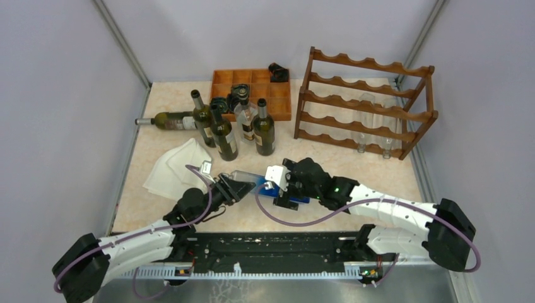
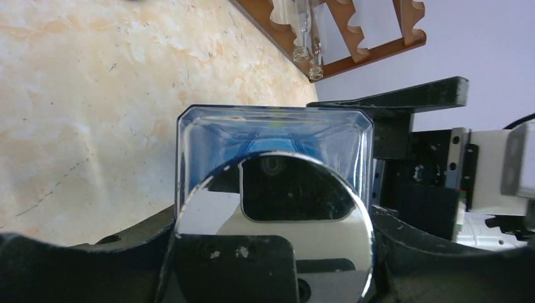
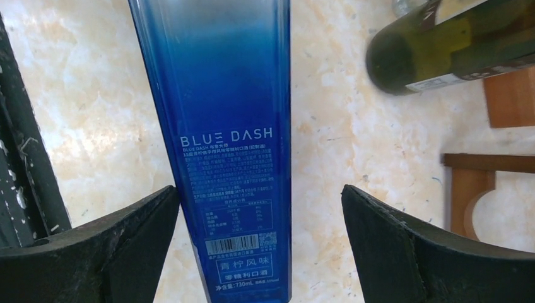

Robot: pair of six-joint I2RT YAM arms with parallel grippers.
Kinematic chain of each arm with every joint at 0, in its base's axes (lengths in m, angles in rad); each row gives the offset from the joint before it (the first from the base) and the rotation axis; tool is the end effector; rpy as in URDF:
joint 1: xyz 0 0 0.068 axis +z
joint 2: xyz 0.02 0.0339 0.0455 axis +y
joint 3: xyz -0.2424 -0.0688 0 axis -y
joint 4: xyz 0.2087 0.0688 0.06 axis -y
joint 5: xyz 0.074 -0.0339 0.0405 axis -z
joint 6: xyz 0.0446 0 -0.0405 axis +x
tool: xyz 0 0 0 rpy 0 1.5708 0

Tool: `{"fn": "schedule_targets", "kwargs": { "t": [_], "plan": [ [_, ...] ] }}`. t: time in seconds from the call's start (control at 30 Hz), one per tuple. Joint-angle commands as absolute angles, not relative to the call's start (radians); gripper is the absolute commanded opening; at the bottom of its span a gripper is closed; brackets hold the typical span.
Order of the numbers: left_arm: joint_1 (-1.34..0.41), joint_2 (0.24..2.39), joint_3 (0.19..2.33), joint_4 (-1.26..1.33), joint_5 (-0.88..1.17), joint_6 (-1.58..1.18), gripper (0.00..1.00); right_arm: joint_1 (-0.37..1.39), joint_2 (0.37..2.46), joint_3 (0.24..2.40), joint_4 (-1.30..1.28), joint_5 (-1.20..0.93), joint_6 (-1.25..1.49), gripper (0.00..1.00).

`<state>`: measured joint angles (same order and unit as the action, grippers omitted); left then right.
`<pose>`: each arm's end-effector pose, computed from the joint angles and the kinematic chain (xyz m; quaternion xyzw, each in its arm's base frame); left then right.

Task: Put the wine bottle on the wine rack
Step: Pick up the wine bottle from the center of the board.

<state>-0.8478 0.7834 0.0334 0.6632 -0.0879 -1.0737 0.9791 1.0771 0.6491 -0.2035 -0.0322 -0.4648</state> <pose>0.1087 -0.1173 0.1759 -0.1125 0.7284 -0.5348 0.4133 0.1191 0.1798 0.2249 -0.5947 0.6644 0.1290 0.4340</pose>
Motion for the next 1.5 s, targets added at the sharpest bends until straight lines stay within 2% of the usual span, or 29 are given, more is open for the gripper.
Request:
{"fn": "schedule_targets", "kwargs": {
  "t": [0.0, 0.1, 0.27, 0.43, 0.53, 0.6, 0.67, 0.73, 0.77, 0.8, 0.87, 1.27, 1.47],
  "plan": [
    [-0.847, 0.785, 0.032, 0.871, -0.029, -1.107, 0.0, 0.983, 1.132, 0.679, -0.193, -0.075, -0.511, 0.98],
    [-0.847, 0.793, 0.027, 0.887, -0.019, -1.109, 0.0, 0.983, 1.168, 0.671, -0.167, -0.068, -0.508, 0.96],
    [-0.847, 0.802, 0.022, 0.898, -0.009, -1.106, 0.0, 0.983, 1.215, 0.664, -0.141, -0.075, -0.53, 0.89],
    [-0.847, 0.817, 0.017, 0.902, -0.009, -1.106, 0.0, 0.983, 1.23, 0.661, -0.128, -0.127, -0.54, 0.69],
    [-0.847, 0.824, 0.015, 0.901, -0.008, -1.105, 0.06, 0.983, 1.21, 0.663, -0.149, -0.15, -0.568, 0.51],
    [-0.847, 0.827, 0.014, 0.891, -0.009, -1.094, 0.19, 0.983, 1.195, 0.677, -0.186, -0.166, -0.599, 0.31],
    [-0.847, 0.82, 0.02, 0.861, -0.007, -1.074, 0.36, 0.983, 1.182, 0.695, -0.221, -0.16, -0.601, 0.12],
    [-0.847, 0.805, 0.025, 0.83, -0.006, -1.053, 0.66, 0.983, 1.166, 0.713, -0.258, -0.155, -0.601, 0.03],
    [-0.847, 0.793, 0.027, 0.81, -0.005, -1.036, 0.8, 0.983, 1.156, 0.719, -0.278, -0.15, -0.6, 0.02],
    [-0.847, 0.778, 0.032, 0.78, 0.024, -1.019, 0.89, 0.983, 1.146, 0.726, -0.313, -0.135, -0.599, 0.01],
    [-0.848, 0.741, 0.046, 0.686, 0.046, -0.955, 0.98, 0.983, 1.119, 0.739, -0.367, -0.103, -0.596, 0.0],
    [-0.847, 0.435, 0.203, 0.1, 0.178, -0.587, 0.99, 0.983, 0.826, 0.734, -0.606, -0.023, -0.746, 0.0],
    [-0.847, 0.422, 0.266, 0.052, 0.221, -0.575, 0.98, 0.983, 0.768, 0.741, -0.709, -0.003, -0.8, 0.0]
  ]
}}
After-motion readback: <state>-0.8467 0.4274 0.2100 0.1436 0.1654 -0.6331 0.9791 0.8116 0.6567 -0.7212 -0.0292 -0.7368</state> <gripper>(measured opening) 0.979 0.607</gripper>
